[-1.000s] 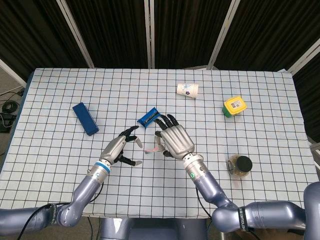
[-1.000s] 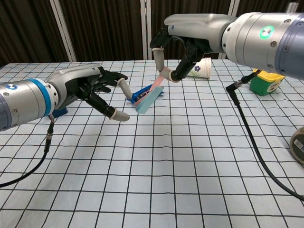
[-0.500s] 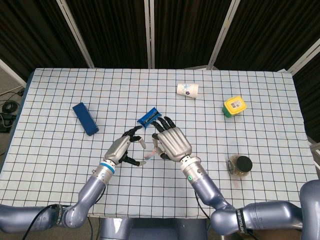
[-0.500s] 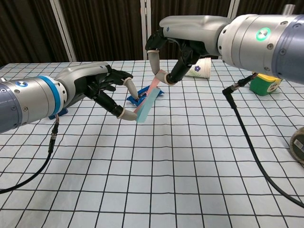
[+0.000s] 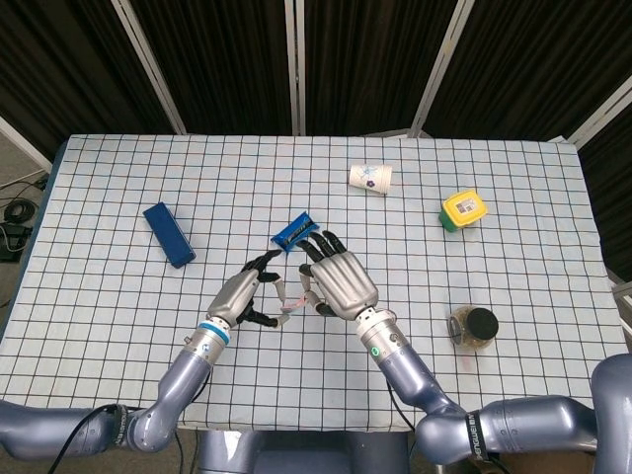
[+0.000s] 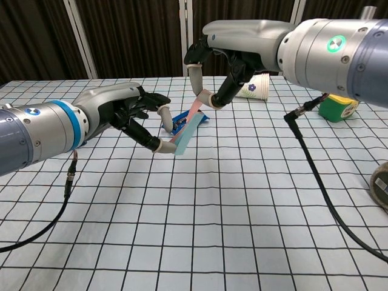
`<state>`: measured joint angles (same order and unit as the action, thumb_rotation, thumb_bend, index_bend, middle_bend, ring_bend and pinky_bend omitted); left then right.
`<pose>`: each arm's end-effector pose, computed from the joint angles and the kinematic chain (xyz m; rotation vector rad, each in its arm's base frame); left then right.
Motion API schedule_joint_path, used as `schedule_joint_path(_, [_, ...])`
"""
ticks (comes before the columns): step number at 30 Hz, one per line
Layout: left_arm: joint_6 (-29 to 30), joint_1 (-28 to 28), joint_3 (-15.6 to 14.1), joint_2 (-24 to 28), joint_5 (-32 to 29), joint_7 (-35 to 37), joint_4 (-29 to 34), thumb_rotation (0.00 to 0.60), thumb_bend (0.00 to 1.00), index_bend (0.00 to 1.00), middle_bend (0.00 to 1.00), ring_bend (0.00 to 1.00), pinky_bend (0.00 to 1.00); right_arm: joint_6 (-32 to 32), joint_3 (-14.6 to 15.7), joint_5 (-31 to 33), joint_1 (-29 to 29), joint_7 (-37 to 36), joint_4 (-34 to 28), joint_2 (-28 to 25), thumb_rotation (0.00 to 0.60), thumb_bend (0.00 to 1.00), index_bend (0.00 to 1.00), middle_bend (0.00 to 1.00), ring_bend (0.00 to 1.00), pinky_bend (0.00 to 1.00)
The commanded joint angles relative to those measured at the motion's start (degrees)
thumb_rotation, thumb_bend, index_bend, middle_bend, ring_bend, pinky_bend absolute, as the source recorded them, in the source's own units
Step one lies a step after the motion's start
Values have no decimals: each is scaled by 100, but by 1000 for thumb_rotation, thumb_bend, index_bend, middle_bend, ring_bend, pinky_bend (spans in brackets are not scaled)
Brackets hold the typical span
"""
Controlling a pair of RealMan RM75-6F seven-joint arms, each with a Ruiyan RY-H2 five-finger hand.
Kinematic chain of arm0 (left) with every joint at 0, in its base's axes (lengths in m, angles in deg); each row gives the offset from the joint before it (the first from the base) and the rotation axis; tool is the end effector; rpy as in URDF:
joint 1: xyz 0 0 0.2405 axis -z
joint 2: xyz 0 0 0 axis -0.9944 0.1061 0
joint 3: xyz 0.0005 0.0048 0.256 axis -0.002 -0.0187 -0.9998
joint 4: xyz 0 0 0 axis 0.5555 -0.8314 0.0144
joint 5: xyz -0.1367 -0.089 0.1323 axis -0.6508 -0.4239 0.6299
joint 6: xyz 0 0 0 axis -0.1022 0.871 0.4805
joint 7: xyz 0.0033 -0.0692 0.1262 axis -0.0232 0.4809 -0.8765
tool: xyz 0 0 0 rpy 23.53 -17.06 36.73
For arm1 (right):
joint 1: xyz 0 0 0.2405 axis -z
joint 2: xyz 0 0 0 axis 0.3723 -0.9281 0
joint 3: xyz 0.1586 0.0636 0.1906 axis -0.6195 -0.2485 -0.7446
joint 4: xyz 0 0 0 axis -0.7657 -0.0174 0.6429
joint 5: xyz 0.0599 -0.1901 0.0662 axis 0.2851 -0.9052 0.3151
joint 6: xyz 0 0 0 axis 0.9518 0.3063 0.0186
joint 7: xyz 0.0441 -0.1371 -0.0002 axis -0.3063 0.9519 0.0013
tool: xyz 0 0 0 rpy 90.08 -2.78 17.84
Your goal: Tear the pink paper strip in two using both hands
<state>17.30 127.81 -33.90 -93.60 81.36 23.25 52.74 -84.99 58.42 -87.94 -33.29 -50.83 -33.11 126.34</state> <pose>-0.0765 0.2999 -0.0333 -1.5752 -1.7142 -1.1721 -0.0146 -0.3123 0.0180 1.9003 -0.9760 1.1079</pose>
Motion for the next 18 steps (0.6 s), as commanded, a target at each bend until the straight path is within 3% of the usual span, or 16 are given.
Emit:
schedule_joint_path(1, [53,6,-3,-50,-40,-16,2,600,249,602,0,0,0,2,20,-11,-6,-13,5,-1,600,385,770,125,0,0])
schedule_joint_path(18, [-33,33,-31,9,-130,-27,84,600,242,597,0,0,0,-33,46,44,-79,-9,73,25,600,385,771,125,0,0])
